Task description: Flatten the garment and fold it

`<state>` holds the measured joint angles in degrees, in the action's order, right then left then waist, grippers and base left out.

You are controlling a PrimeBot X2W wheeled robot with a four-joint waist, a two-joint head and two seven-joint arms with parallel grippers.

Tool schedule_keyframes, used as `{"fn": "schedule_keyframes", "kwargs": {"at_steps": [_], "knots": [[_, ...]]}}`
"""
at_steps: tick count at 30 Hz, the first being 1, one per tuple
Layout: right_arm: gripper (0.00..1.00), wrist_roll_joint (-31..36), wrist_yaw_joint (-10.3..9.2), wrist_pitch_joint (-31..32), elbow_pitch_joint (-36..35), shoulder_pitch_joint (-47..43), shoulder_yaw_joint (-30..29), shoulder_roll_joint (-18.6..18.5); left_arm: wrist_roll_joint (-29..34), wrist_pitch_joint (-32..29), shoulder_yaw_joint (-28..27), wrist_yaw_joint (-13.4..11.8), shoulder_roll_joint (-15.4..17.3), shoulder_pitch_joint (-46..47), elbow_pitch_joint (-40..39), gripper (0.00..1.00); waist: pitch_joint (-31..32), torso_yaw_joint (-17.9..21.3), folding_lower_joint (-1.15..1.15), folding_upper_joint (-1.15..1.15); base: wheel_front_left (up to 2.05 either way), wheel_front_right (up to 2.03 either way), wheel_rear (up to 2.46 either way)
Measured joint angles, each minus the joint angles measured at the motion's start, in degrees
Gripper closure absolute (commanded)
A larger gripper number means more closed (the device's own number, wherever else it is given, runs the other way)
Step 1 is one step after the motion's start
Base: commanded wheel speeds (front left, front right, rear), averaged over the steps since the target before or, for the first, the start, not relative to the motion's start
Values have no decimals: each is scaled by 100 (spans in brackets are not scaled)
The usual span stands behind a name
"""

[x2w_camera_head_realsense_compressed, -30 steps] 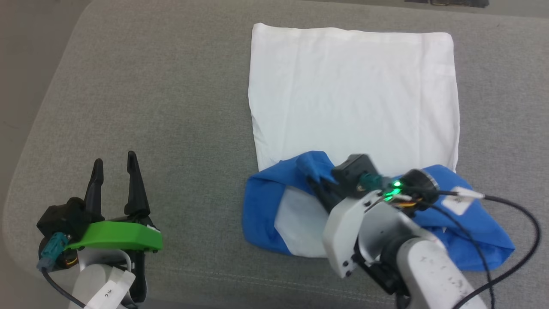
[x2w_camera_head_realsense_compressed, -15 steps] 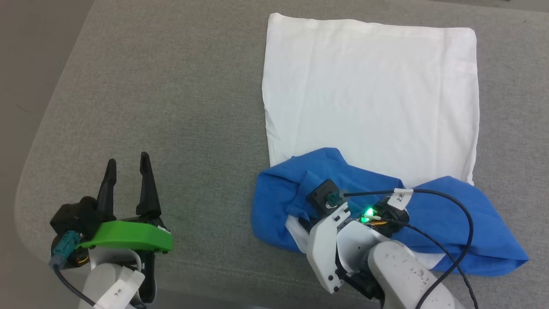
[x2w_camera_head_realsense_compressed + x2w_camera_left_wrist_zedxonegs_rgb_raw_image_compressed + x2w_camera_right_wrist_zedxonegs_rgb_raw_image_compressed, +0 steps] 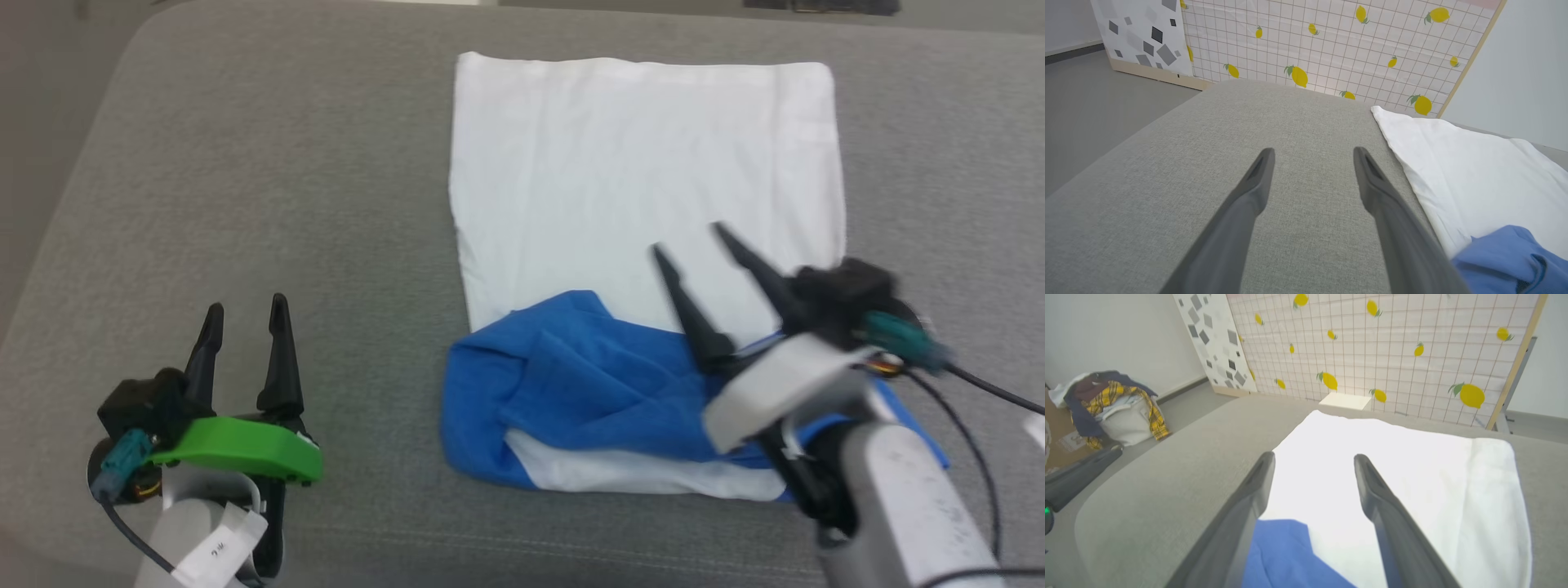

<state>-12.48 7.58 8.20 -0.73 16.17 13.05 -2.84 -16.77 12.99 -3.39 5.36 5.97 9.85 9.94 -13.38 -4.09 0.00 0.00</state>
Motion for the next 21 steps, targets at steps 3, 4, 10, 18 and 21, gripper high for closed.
{"fn": "schedule_keyframes", "kwargs": {"at_steps": [3,4,10,18,21], "knots": [[0,172,0,-302,-352,-255,-501,-2,-2,-198,66,52,155,97,-81,0,4,202,0,0,0,0,0],[0,218,0,-380,-439,-326,-654,0,-3,-292,108,68,245,187,-109,0,-4,280,0,0,0,0,0],[0,352,0,-474,-661,-555,-1225,-9,-88,-1037,436,167,826,1132,-162,0,-189,666,0,0,0,0,0],[0,271,0,-673,-870,-334,-1280,-9,-390,-2159,812,174,1708,2919,143,0,-878,1024,1,0,0,0,0],[0,196,0,-802,-884,-174,-1281,-9,-438,-2609,880,189,1962,3551,371,0,-1187,1161,1,0,0,0,0]]}}
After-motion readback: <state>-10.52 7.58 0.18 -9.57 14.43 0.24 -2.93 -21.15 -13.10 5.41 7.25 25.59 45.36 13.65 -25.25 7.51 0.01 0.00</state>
